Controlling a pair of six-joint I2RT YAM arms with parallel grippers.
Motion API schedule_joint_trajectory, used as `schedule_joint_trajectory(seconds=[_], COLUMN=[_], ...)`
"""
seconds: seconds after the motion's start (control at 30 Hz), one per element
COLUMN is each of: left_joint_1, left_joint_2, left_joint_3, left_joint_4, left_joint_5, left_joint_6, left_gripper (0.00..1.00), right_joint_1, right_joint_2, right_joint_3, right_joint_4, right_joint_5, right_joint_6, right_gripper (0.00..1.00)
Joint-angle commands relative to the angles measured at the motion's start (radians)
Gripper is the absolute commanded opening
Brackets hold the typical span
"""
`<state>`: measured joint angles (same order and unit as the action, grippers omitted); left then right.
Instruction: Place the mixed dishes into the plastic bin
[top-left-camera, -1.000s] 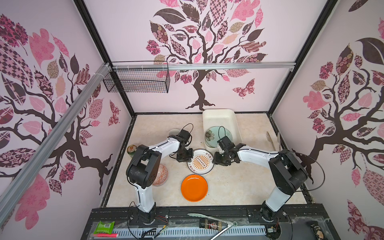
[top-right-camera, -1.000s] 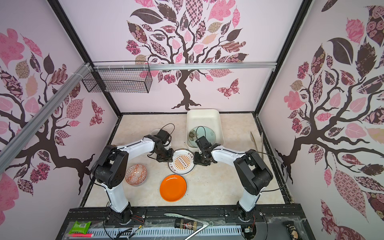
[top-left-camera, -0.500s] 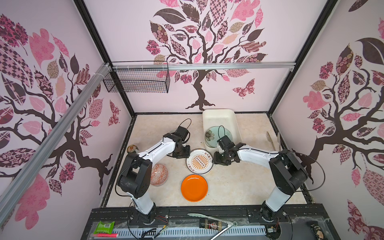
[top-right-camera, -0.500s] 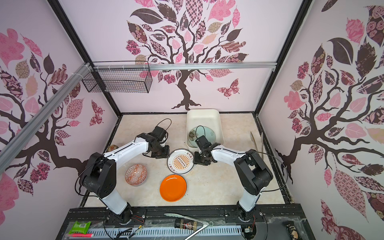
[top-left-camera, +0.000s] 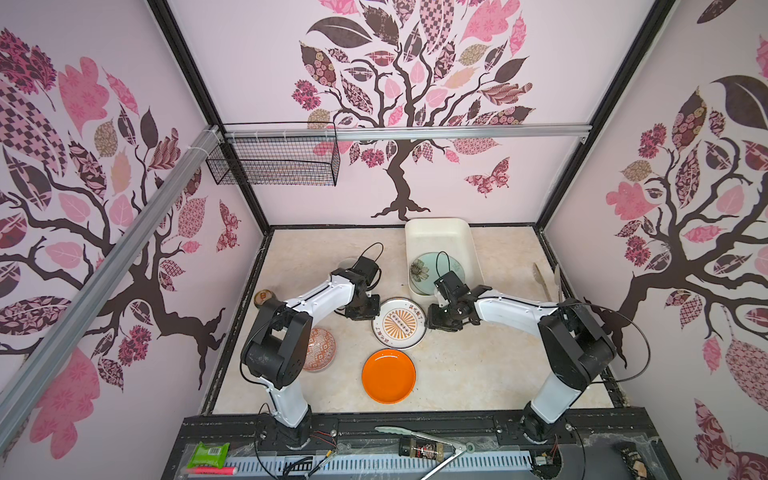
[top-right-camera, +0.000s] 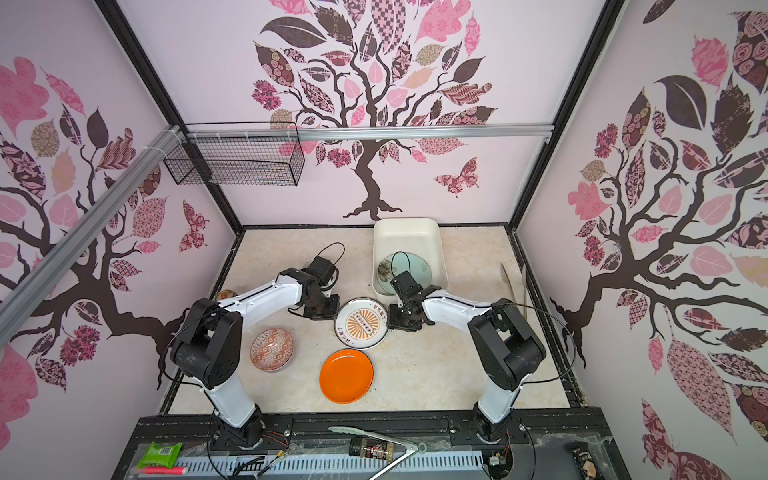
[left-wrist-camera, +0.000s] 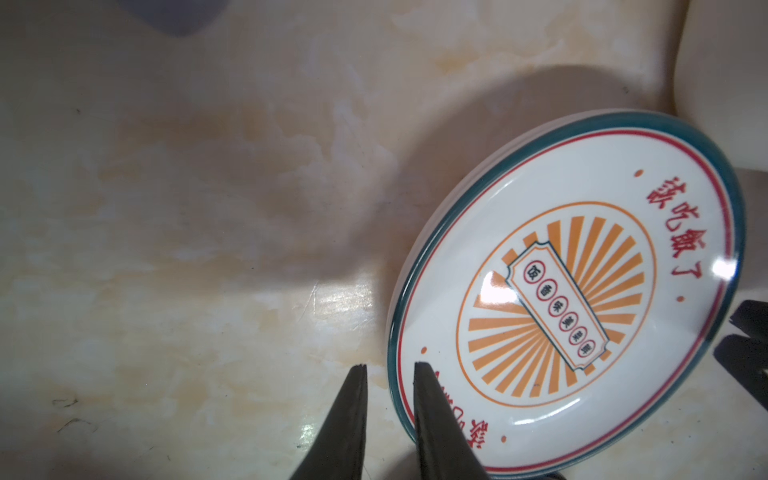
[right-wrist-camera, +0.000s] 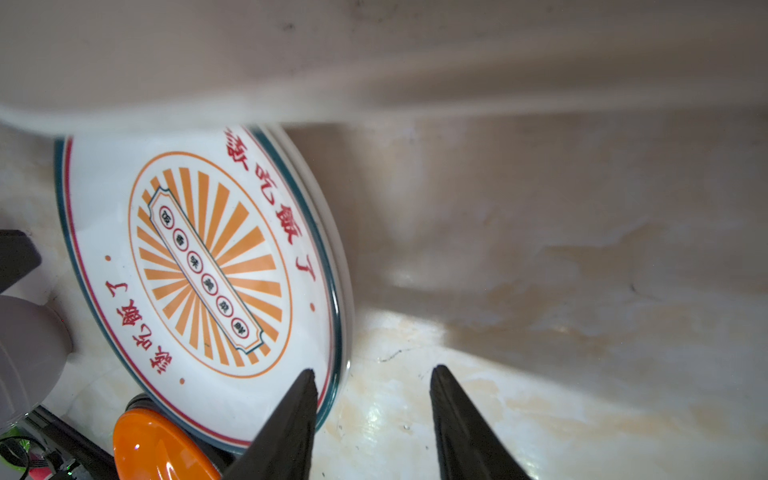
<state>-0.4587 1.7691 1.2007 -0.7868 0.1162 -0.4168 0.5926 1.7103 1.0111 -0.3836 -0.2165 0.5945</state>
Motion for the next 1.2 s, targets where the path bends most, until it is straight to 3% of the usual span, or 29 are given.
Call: schedule_joint_trajectory(seconds=[0.0, 0.13, 0.53, 0.93, 1.17], left_joint_1=[0.002, 0.002, 0.003, 0.001, -0.001], left_joint_2=[0.019, 0.029, 0.078, 0.107, 0.120], left_joint_3=[-0.036, -0.043, -0.024, -0.004, 0.000], left_joint_4=[0.025, 0.033, 0.035, 0.040, 0.044], left_joint_5=[-0.004, 0.000, 0.024, 0.058, 0.079], left_joint_6=[0.007, 0.009, -0.003, 0.000, 0.001], left_gripper=[0.24, 0.23, 0.04, 0.03, 0.03], right_joint_1=[0.004, 0.004, 0.004, 0.004, 0.003], right_joint_2=[-0.044, -0.037, -0.018, 0.000, -0.002], right_joint_3=[0.021, 0.027, 0.031, 0.043, 0.048], right_joint_4=[-0.029, -0.034, -0.032, -0.031, -0.021], right_joint_5=[0.005, 0.004, 0.003, 0.004, 0.003], right_joint_6=[-0.015, -0.019, -0.025, -0.026, -0.023], right_gripper=[0.48, 0.48, 0.47, 0.47, 0.34])
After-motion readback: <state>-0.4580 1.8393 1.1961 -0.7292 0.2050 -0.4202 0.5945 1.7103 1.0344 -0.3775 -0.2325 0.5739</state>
